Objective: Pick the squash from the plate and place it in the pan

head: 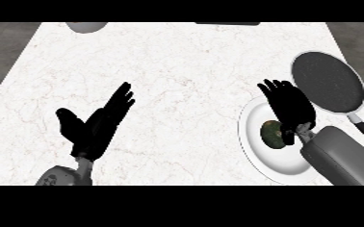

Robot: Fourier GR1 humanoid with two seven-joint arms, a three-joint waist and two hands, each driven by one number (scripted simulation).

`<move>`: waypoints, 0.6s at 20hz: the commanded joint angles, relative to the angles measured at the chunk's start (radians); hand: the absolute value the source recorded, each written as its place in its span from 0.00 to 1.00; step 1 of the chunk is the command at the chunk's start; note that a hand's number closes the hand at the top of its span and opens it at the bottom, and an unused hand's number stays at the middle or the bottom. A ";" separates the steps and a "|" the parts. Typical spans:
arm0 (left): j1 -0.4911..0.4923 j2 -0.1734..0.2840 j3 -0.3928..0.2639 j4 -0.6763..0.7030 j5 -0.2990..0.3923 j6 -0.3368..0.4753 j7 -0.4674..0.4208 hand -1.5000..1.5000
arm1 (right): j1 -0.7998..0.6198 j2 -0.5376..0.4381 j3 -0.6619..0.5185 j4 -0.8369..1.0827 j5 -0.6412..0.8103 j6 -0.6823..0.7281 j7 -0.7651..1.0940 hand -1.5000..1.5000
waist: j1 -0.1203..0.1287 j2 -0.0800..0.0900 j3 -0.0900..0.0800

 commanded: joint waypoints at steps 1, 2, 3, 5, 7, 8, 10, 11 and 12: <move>0.008 -0.010 0.002 0.017 0.004 -0.003 -0.004 0.50 | -0.035 0.086 0.096 0.001 0.020 0.288 0.232 0.00 | -0.007 0.000 0.002; -0.012 -0.008 0.008 0.001 0.008 -0.004 0.007 0.50 | -0.089 0.119 0.088 0.013 0.004 0.371 0.276 0.00 | 0.001 0.001 0.003; 0.011 -0.016 -0.013 -0.003 -0.010 0.001 -0.006 0.50 | -0.072 0.173 0.112 0.044 0.012 0.402 0.336 0.00 | 0.003 0.003 0.005; -0.003 -0.025 0.013 0.026 0.001 0.008 -0.007 0.50 | -0.104 0.250 0.091 0.020 -0.029 0.529 0.439 0.00 | -0.018 0.002 0.006; 0.009 0.020 0.062 0.022 0.039 -0.043 -0.008 0.50 | -0.077 0.348 0.110 0.038 -0.004 0.555 0.559 0.00 | -0.020 0.003 0.008; 0.025 0.016 0.044 -0.029 0.019 -0.013 0.011 0.50 | -0.081 0.392 0.093 0.062 -0.012 0.579 0.601 0.00 | -0.016 0.001 0.009; 0.009 -0.038 0.005 0.031 -0.027 0.000 -0.027 0.50 | -0.071 0.476 0.077 0.113 -0.001 0.557 0.637 0.00 | -0.025 0.005 0.009; 0.022 -0.049 -0.009 -0.047 -0.036 0.050 0.032 0.50 | -0.068 0.438 0.043 0.071 -0.005 0.577 0.624 0.00 | -0.027 0.002 0.010; 0.020 0.006 0.055 -0.013 -0.003 -0.018 -0.001 0.50 | -0.017 0.477 0.075 0.073 0.035 0.519 0.652 0.00 | -0.029 0.003 0.009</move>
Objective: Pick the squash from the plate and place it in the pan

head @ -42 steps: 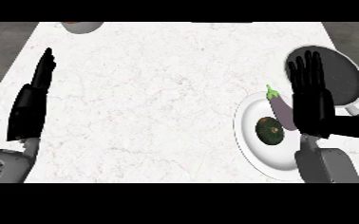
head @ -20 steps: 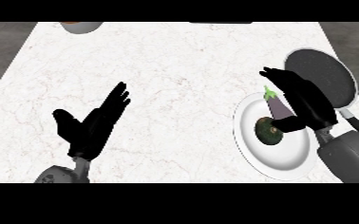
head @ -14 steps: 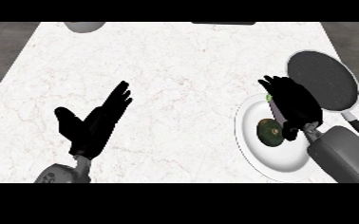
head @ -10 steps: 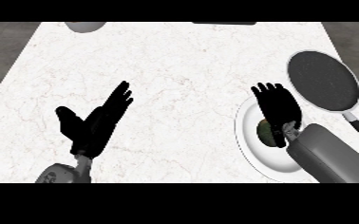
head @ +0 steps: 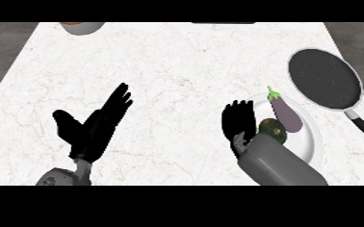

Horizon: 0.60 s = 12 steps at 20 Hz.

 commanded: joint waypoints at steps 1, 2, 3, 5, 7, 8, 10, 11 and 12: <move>-0.029 -0.009 0.016 0.023 -0.008 -0.006 0.018 0.50 | -0.026 0.133 -0.029 0.086 0.035 0.076 0.187 0.00 | -0.005 0.003 0.002; 0.020 -0.005 0.016 -0.026 0.003 -0.013 0.016 0.50 | 0.010 0.085 -0.017 0.003 0.056 0.094 0.183 0.00 | -0.008 0.000 0.002; -0.001 -0.025 0.016 0.038 -0.017 -0.007 -0.018 0.50 | 0.007 0.100 -0.009 0.046 0.070 0.095 0.183 0.00 | -0.010 0.002 0.001; -0.006 -0.055 -0.006 0.024 -0.041 0.017 -0.005 0.50 | 0.015 0.063 -0.043 0.048 0.084 0.090 0.142 0.00 | -0.012 0.002 0.002; -0.004 -0.019 0.035 -0.016 -0.016 -0.003 0.026 0.50 | 0.019 0.007 -0.032 0.035 0.131 0.074 0.084 0.00 | -0.008 0.001 0.002; 0.024 -0.022 0.019 -0.007 -0.022 -0.019 0.005 0.50 | 0.062 0.042 0.002 0.038 0.155 0.079 0.128 0.00 | -0.009 0.001 0.002; -0.019 -0.039 0.016 0.003 -0.029 -0.013 0.027 0.50 | 0.060 0.019 0.017 0.000 0.202 0.085 0.129 0.00 | -0.016 0.000 0.002; 0.025 -0.008 0.030 -0.032 -0.021 -0.017 0.031 0.50 | 0.051 -0.035 0.004 0.027 0.213 0.093 0.099 0.00 | -0.010 0.000 0.002; 0.008 -0.012 0.029 -0.009 -0.030 -0.028 0.028 0.50 | 0.054 0.009 -0.004 -0.004 0.218 0.139 0.146 0.00 | -0.014 0.000 0.002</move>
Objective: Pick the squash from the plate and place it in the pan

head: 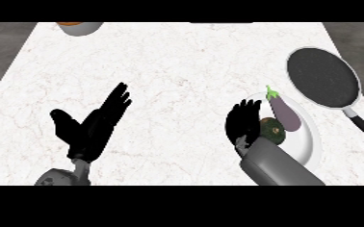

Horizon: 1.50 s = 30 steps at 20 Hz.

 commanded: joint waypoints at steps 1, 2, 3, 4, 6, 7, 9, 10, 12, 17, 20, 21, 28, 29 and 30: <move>-0.038 -0.027 0.012 0.024 -0.006 0.008 0.021 0.50 | 0.018 0.018 0.005 -0.011 0.066 0.081 0.134 0.00 | -0.004 0.001 0.000; -0.020 -0.018 0.017 -0.003 -0.010 0.009 0.035 0.50 | 0.062 -0.063 -0.013 -0.078 0.060 0.087 0.075 0.00 | -0.006 -0.001 0.000; 0.004 -0.048 -0.004 0.046 -0.036 -0.015 -0.037 0.50 | 0.043 -0.022 -0.027 0.005 0.083 0.044 0.049 0.00 | 0.000 0.002 0.000; -0.004 -0.023 0.027 0.011 -0.018 -0.015 0.015 0.50 | 0.065 -0.028 -0.041 -0.028 0.086 0.076 0.057 0.00 | 0.000 0.001 0.000; -0.054 -0.058 0.046 0.017 -0.019 0.010 0.044 0.50 | 0.073 -0.047 -0.063 -0.083 0.112 0.082 0.031 0.00 | -0.002 0.001 0.000; -0.052 -0.045 0.065 0.089 -0.036 -0.032 -0.021 0.50 | 0.079 0.015 -0.057 0.009 0.141 0.029 0.037 0.00 | 0.001 0.003 0.000; -0.005 -0.073 0.007 -0.029 -0.069 0.016 0.052 0.50 | 0.101 -0.025 -0.074 -0.050 0.162 0.065 0.014 0.00 | 0.002 0.001 0.001; -0.018 -0.029 0.069 0.040 -0.029 -0.068 0.013 0.50 | 0.112 -0.014 -0.077 -0.040 0.185 0.043 0.026 0.00 | 0.001 0.002 0.000; 0.030 -0.074 0.026 -0.001 -0.088 -0.016 -0.005 0.50 | 0.121 -0.039 -0.074 0.033 0.222 -0.024 -0.053 0.00 | 0.005 0.002 0.001; -0.019 -0.091 0.076 0.042 -0.090 -0.070 0.025 0.50 | 0.054 -0.057 -0.137 0.075 0.278 -0.037 -0.198 1.00 | 0.005 0.003 0.001; 0.036 -0.082 0.074 0.018 -0.088 -0.084 -0.001 0.50 | 0.032 -0.112 -0.068 0.041 0.320 -0.020 -0.267 1.00 | 0.007 0.002 0.000; 0.000 -0.089 0.083 -0.004 -0.075 -0.073 0.045 0.50 | 0.038 -0.121 -0.052 0.051 0.338 -0.050 -0.294 1.00 | 0.006 0.002 0.001; -0.002 -0.059 0.141 0.010 -0.059 -0.131 0.051 0.50 | 0.035 -0.032 -0.135 0.158 0.380 -0.194 -0.287 1.00 | 0.007 0.004 0.001; 0.019 -0.093 0.090 -0.016 -0.103 -0.082 0.034 0.50 | 0.044 0.062 -0.197 0.124 0.331 -0.212 -0.191 1.00 | 0.010 0.003 0.002; 0.010 -0.077 0.107 -0.008 -0.085 -0.094 0.047 0.50 | 0.036 0.071 -0.289 0.077 0.268 -0.240 -0.183 1.00 | -0.004 0.001 0.003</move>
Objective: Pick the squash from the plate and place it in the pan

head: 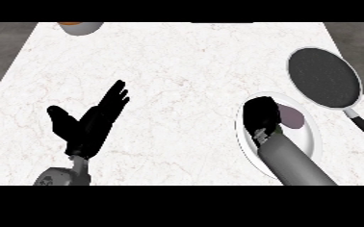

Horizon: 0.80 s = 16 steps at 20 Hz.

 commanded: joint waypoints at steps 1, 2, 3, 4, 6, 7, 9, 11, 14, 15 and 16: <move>0.011 0.003 0.013 0.002 0.001 0.002 -0.010 0.50 | -0.026 0.146 -0.221 -0.029 -0.120 -0.117 0.105 1.00 | -0.007 0.002 0.003; 0.007 -0.001 0.016 -0.005 0.008 0.003 -0.008 0.50 | -0.004 0.183 -0.281 -0.021 -0.148 -0.194 0.145 1.00 | -0.012 0.005 0.006; -0.001 -0.001 0.022 0.011 0.006 0.003 -0.015 0.50 | 0.012 0.230 -0.332 -0.045 -0.191 -0.246 0.167 1.00 | -0.029 0.007 0.007; -0.006 -0.023 -0.006 0.013 -0.009 0.005 -0.027 0.50 | -0.015 0.268 -0.337 -0.032 -0.162 -0.309 0.218 1.00 | -0.012 0.009 0.005; -0.024 -0.009 0.008 0.001 0.003 0.004 0.008 0.50 | -0.063 0.291 -0.351 -0.025 -0.107 -0.429 0.281 1.00 | 0.006 0.007 0.003; 0.020 -0.008 -0.003 0.011 -0.004 -0.012 -0.024 0.50 | -0.069 0.273 -0.333 -0.063 -0.056 -0.483 0.309 1.00 | 0.004 0.002 0.001; 0.026 -0.017 -0.012 -0.017 -0.005 -0.003 -0.012 0.50 | -0.114 0.262 -0.324 -0.046 0.009 -0.577 0.318 1.00 | 0.016 0.002 0.001; 0.026 -0.015 -0.014 -0.013 -0.012 0.002 -0.002 0.50 | -0.145 0.261 -0.340 -0.123 0.029 -0.613 0.342 1.00 | 0.003 -0.003 0.000; 0.017 -0.024 -0.018 -0.014 -0.020 0.003 -0.007 0.50 | -0.137 0.295 -0.353 -0.140 0.061 -0.754 0.362 1.00 | 0.006 0.000 0.001; -0.021 -0.020 0.008 0.014 -0.013 0.009 0.007 0.50 | -0.139 0.278 -0.385 -0.172 0.048 -0.776 0.338 1.00 | -0.005 0.001 0.001; -0.006 -0.022 -0.016 -0.028 -0.016 0.014 0.037 0.50 | -0.132 0.296 -0.367 -0.177 0.039 -0.827 0.366 1.00 | 0.005 -0.001 0.001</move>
